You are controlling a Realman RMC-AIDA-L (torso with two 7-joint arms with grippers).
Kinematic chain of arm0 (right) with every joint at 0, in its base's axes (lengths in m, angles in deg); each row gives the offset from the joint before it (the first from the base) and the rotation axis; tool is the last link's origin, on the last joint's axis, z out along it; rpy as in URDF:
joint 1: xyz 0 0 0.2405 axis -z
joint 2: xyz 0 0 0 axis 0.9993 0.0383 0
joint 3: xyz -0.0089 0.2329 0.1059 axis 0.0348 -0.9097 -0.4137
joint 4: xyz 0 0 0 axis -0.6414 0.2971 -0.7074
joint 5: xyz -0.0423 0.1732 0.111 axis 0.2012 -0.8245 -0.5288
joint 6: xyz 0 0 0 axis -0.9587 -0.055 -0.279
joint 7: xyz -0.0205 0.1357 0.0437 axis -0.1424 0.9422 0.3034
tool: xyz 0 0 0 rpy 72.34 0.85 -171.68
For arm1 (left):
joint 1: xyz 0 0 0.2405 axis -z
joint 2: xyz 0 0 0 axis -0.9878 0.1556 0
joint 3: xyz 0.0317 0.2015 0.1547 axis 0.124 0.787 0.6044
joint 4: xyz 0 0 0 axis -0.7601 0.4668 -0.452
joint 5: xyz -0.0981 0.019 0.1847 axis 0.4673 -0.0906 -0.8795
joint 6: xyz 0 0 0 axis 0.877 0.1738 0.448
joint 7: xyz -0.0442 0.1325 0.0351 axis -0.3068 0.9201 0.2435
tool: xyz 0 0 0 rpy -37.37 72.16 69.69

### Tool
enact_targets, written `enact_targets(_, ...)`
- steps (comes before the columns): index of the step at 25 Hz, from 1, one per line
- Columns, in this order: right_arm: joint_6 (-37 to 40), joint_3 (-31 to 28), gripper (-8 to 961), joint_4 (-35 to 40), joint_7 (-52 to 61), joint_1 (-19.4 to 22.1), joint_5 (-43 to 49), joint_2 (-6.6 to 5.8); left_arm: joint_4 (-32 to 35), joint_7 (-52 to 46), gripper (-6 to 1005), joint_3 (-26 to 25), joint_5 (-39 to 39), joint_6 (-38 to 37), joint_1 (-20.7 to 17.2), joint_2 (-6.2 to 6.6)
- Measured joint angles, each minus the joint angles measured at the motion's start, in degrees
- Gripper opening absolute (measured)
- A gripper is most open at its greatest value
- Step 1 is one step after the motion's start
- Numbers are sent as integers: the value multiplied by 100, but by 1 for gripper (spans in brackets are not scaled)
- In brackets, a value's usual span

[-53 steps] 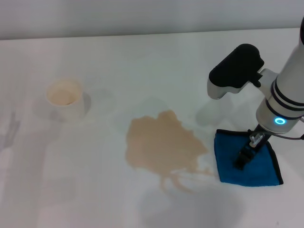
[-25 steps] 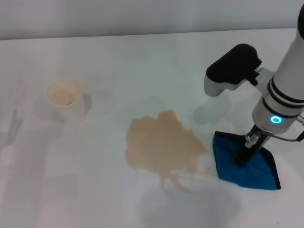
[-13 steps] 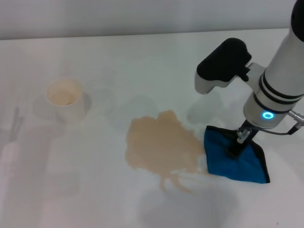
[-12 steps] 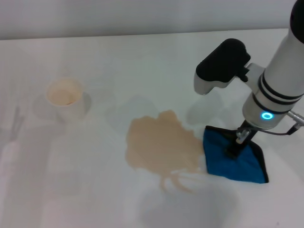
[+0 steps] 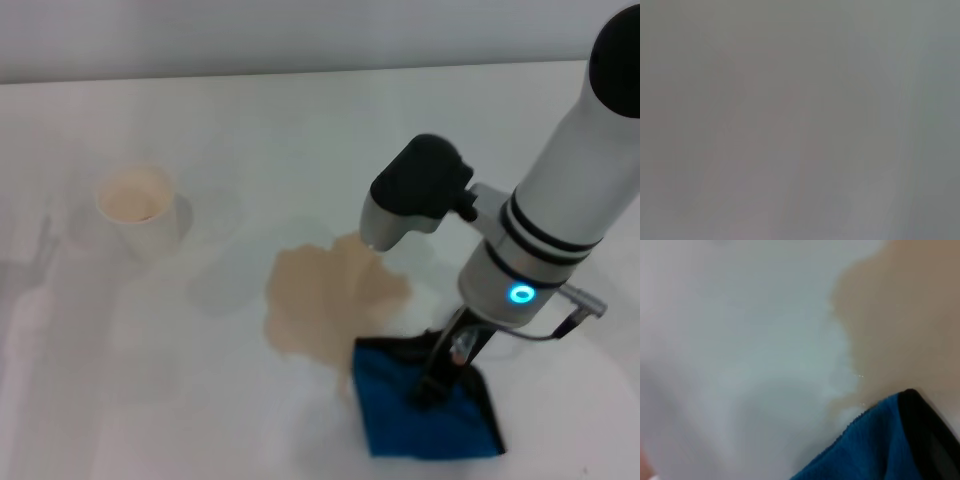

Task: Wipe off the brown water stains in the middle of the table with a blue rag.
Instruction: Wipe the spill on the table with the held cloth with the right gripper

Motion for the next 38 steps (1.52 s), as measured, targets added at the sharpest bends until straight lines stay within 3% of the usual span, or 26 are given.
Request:
enact_targets(7, 716, 342, 53, -144, -460, 94, -779, 5, 0, 0, 887, 0, -11, 1, 145, 0)
enact_targets(12, 1162, 358, 53, -209, -487, 101, -770, -8, 0, 0, 887, 0, -4, 0, 222, 1)
enact_targets(30, 1637, -696, 54, -615, -419, -39, 573, -36, 1, -39, 886, 0, 0, -3, 245, 18)
enact_targets(38, 1986, -729, 50, -890, -364, -49, 529, -35, 0, -42, 887, 0, -21, -7, 191, 18)
